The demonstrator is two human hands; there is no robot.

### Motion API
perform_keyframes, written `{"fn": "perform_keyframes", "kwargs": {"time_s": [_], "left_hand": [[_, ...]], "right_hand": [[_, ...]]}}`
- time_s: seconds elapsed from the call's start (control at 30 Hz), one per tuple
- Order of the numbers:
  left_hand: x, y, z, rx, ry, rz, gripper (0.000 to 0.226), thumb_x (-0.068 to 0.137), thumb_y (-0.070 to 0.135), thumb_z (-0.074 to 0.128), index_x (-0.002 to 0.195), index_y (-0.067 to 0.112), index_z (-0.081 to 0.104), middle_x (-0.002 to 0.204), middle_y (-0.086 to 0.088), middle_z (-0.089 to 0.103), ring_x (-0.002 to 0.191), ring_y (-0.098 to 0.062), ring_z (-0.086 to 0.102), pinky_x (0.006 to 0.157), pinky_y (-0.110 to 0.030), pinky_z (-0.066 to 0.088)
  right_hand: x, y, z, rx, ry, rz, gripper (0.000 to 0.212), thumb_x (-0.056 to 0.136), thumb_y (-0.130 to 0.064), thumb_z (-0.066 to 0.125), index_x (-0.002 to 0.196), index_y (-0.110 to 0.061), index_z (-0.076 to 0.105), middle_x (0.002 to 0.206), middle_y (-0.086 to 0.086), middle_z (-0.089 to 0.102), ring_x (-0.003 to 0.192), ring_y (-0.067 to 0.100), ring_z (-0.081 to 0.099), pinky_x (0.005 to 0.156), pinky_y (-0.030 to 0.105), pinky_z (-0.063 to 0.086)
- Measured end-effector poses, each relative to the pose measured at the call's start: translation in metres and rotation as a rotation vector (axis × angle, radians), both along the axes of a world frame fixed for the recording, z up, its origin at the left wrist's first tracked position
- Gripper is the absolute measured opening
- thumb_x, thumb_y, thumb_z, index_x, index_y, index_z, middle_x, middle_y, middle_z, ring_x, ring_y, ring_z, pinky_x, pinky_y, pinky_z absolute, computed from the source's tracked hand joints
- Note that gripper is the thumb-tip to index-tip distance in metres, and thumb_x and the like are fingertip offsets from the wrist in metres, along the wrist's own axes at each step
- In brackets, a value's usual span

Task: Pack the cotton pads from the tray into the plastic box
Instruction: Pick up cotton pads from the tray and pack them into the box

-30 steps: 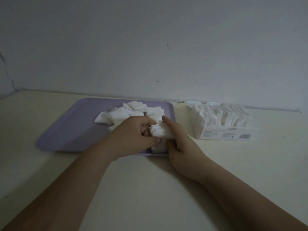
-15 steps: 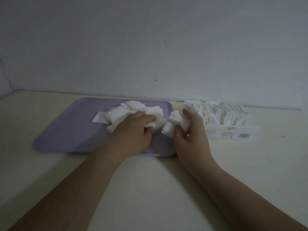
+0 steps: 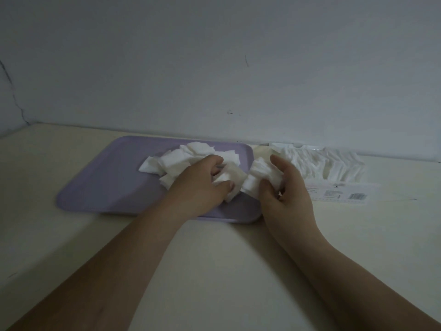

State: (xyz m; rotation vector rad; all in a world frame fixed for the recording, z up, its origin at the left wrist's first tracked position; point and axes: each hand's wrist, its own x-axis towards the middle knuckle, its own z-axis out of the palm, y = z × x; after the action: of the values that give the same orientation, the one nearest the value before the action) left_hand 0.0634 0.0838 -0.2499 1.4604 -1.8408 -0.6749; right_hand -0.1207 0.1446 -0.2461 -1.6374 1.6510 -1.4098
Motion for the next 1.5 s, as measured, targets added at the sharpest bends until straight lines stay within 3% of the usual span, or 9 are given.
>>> {"fn": "perform_keyframes", "kwargs": {"time_s": [0.13,0.3,0.43,0.53,0.6,0.83,1.07,1.33,1.5], "left_hand": [[-0.002,0.001,0.003,0.042,0.036,-0.02,0.074,0.072,0.038,0.081,0.139,0.022,0.057,0.131,0.007,0.066,0.118,-0.012,0.063,0.103,-0.032,0.05],[0.003,0.001,0.004,0.056,0.181,-0.002,0.039,0.067,0.024,0.088,0.104,0.027,0.073,0.095,0.01,0.076,0.094,-0.011,0.072,0.074,-0.02,0.052],[0.011,0.007,0.01,0.03,0.345,0.044,0.037,0.07,0.017,0.093,0.095,0.019,0.066,0.084,0.0,0.071,0.073,-0.019,0.067,0.067,-0.041,0.06],[0.023,0.011,0.02,0.078,0.503,-0.142,0.035,0.068,0.015,0.091,0.095,0.018,0.069,0.081,-0.002,0.068,0.07,-0.012,0.061,0.055,-0.027,0.052],[0.03,0.013,0.024,0.182,0.583,-0.324,0.034,0.069,0.015,0.086,0.101,0.02,0.074,0.089,-0.003,0.069,0.079,-0.011,0.063,0.065,-0.024,0.05],[0.024,0.016,0.012,0.267,0.469,-0.426,0.04,0.074,0.001,0.084,0.104,0.024,0.072,0.109,-0.009,0.079,0.097,-0.017,0.073,0.079,-0.024,0.057],[0.025,0.014,0.01,0.139,0.393,-0.28,0.037,0.068,0.014,0.085,0.103,0.02,0.075,0.106,-0.007,0.08,0.108,-0.032,0.073,0.105,-0.051,0.053],[0.022,0.014,0.009,0.096,0.35,-0.199,0.037,0.069,0.005,0.09,0.099,0.023,0.077,0.097,-0.005,0.08,0.097,-0.028,0.076,0.098,-0.051,0.057],[0.019,0.015,0.01,0.036,0.264,-0.092,0.037,0.07,0.004,0.092,0.098,0.021,0.074,0.079,-0.004,0.072,0.065,-0.006,0.06,0.07,-0.02,0.05]], "right_hand": [[-0.001,-0.001,0.0,0.004,-0.002,0.001,0.051,0.099,-0.014,0.059,0.148,-0.024,0.048,0.137,-0.002,0.059,0.119,0.02,0.059,0.105,0.033,0.046],[-0.002,-0.003,-0.003,-0.007,-0.005,-0.001,0.05,0.098,-0.014,0.061,0.145,-0.026,0.05,0.128,-0.005,0.062,0.093,-0.001,0.061,0.079,0.002,0.042],[-0.002,-0.005,-0.005,-0.007,0.002,0.0,0.049,0.097,-0.016,0.063,0.144,-0.027,0.051,0.131,-0.003,0.062,0.106,0.011,0.062,0.091,0.018,0.046],[-0.003,-0.007,-0.008,-0.001,0.005,0.006,0.049,0.097,-0.02,0.065,0.142,-0.03,0.052,0.128,-0.006,0.063,0.101,0.008,0.063,0.082,0.003,0.042],[-0.004,-0.008,-0.008,0.004,-0.01,0.021,0.049,0.095,-0.022,0.068,0.141,-0.032,0.053,0.124,-0.012,0.063,0.096,-0.004,0.062,0.077,-0.003,0.041],[-0.01,-0.009,-0.01,0.0,-0.2,0.104,0.044,0.086,-0.01,0.076,0.121,-0.034,0.067,0.099,-0.019,0.076,0.09,-0.001,0.073,0.075,0.018,0.059],[-0.007,-0.012,-0.013,0.069,-0.29,0.314,0.037,0.089,0.003,0.07,0.119,-0.018,0.068,0.106,-0.004,0.08,0.1,0.013,0.077,0.085,0.028,0.061],[-0.009,-0.011,-0.011,0.094,-0.217,0.403,0.053,0.082,-0.009,0.074,0.132,-0.023,0.062,0.12,-0.001,0.075,0.109,0.014,0.073,0.095,0.038,0.06],[-0.008,-0.005,-0.007,0.148,-0.03,0.428,0.084,0.067,-0.039,0.093,0.141,-0.034,0.053,0.133,-0.011,0.063,0.116,0.001,0.066,0.1,0.023,0.054]]}}
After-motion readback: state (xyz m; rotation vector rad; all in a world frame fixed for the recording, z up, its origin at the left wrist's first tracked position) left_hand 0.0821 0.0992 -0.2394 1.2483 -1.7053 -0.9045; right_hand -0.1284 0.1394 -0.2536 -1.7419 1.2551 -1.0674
